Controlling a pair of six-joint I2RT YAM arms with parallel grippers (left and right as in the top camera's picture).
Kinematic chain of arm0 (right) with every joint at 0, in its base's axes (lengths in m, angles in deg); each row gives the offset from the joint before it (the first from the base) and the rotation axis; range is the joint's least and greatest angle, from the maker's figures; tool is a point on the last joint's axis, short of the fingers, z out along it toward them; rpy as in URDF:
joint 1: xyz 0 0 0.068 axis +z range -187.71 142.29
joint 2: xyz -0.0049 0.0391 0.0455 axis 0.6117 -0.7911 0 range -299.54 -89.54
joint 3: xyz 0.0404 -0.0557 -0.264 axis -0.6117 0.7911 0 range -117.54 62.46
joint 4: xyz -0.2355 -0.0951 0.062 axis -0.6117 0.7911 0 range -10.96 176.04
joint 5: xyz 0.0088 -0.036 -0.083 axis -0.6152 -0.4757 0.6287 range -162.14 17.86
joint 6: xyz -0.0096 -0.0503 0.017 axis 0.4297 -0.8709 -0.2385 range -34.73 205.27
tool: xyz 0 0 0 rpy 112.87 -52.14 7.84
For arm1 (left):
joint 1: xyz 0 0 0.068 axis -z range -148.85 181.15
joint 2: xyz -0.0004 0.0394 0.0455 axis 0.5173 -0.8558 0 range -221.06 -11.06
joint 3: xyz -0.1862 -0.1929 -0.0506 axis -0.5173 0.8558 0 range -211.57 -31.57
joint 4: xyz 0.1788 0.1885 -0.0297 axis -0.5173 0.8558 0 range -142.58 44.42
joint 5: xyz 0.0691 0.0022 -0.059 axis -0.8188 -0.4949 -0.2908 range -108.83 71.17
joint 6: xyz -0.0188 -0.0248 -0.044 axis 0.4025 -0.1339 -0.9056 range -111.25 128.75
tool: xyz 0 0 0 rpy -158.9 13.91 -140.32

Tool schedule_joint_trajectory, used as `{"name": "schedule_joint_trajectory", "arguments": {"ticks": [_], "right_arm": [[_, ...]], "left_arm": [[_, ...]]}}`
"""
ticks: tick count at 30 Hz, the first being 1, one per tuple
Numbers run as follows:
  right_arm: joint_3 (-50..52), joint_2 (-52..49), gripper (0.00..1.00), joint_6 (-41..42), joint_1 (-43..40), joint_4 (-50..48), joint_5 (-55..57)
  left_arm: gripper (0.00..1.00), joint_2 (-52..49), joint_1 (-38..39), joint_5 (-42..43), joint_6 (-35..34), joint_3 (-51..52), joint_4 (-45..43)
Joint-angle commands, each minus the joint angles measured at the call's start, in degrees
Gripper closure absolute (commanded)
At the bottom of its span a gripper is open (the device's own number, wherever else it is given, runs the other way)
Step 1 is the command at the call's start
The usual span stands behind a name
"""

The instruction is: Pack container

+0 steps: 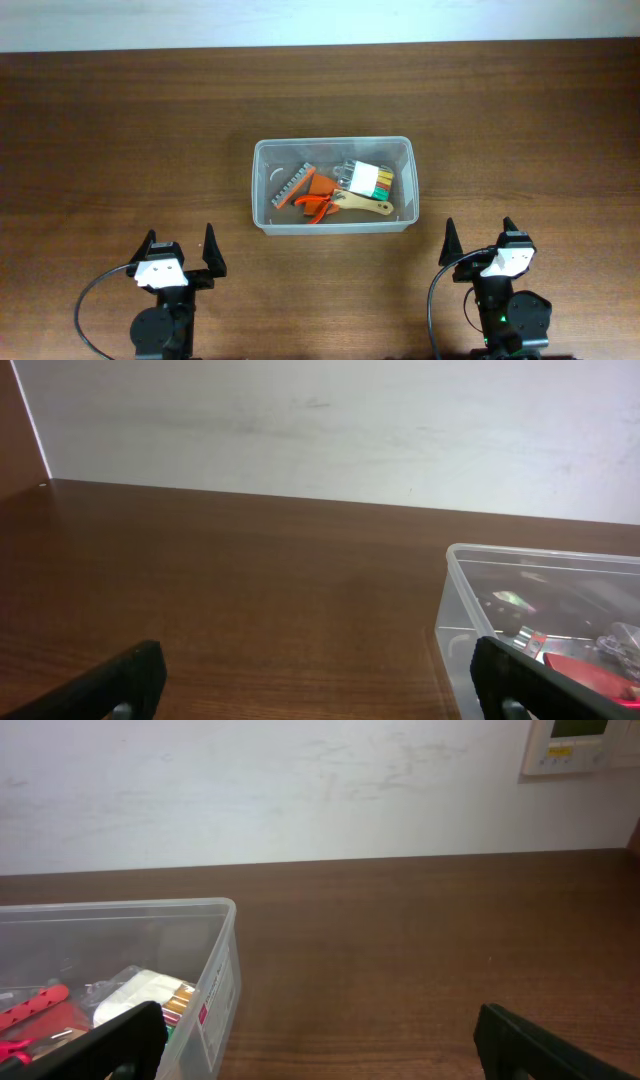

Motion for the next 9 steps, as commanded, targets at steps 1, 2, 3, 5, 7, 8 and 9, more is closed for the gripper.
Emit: {"name": "schedule_joint_trajectory", "arguments": {"ticks": [1, 2, 3, 5, 7, 8, 9], "right_arm": [[0.52, 0.59, 0.01, 0.09, 0.52, 0.09, -0.17], [0.52, 0.59, 0.01, 0.09, 0.52, 0.09, -0.17], [0.52, 0.59, 0.01, 0.09, 0.52, 0.09, -0.17], [0.52, 0.59, 0.01, 0.09, 0.52, 0.09, -0.17], [0.52, 0.59, 0.01, 0.09, 0.52, 0.09, -0.17], [0.52, 0.59, 0.01, 0.09, 0.52, 0.09, -0.17], [0.52, 0.59, 0.01, 0.09, 0.52, 0.09, -0.17]], "left_arm": [[0.01, 0.5, 0.33, -0.85, -0.74, 0.24, -0.11], [0.01, 0.5, 0.33, -0.85, -0.74, 0.24, -0.11], [0.01, 0.5, 0.33, -0.83, -0.74, 0.24, -0.11], [0.01, 0.5, 0.33, -0.85, -0.74, 0.24, -0.11], [0.01, 0.5, 0.33, -0.85, -0.74, 0.24, -0.11], [0.01, 0.5, 0.33, -0.85, -0.74, 0.24, -0.11], [0.01, 0.5, 0.33, -0.85, -0.74, 0.24, -0.11]]}}
